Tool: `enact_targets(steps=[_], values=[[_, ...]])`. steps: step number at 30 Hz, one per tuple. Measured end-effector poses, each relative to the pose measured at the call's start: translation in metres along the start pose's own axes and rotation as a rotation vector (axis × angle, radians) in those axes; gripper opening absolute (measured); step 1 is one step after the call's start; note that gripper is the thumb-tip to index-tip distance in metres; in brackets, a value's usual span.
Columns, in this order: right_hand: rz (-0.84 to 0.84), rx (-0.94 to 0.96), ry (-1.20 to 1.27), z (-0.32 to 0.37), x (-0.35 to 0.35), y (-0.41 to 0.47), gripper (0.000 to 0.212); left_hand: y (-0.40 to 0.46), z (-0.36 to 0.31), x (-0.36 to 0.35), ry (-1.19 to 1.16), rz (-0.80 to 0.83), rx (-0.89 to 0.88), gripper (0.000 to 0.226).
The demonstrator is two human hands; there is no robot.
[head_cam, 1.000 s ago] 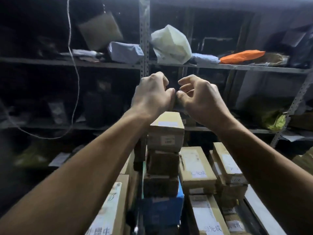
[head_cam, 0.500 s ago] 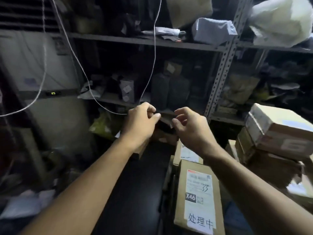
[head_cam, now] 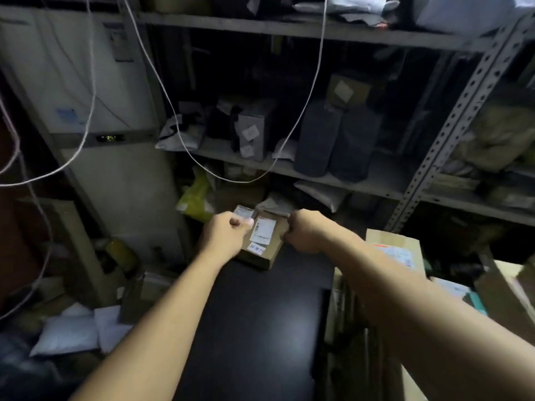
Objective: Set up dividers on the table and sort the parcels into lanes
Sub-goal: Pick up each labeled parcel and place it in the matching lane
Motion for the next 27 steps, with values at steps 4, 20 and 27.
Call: enact_targets(steps=[4,20,27], values=[[0.072,-0.103,0.026,-0.002,-0.030,0.069,0.033,0.058,0.058,-0.017,0.019,0.099,0.089,0.017],[0.078,-0.539,0.655,-0.056,-0.198,0.255,0.067,0.209,0.219,-0.133,0.056,0.402,0.272,0.073],[0.058,-0.595,0.812,-0.068,-0.224,0.275,0.052,0.220,0.239,-0.151,-0.019,0.413,0.272,0.054]])
Point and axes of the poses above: each hand's wrist, its own y-axis towards the middle knuckle, its own x-axis out of the back of the hand, z = x × y, the point moved 4 cm from there along y, towards the middle knuckle, and after that the axes turned 6 degrees about z, right-handed, at the moved point
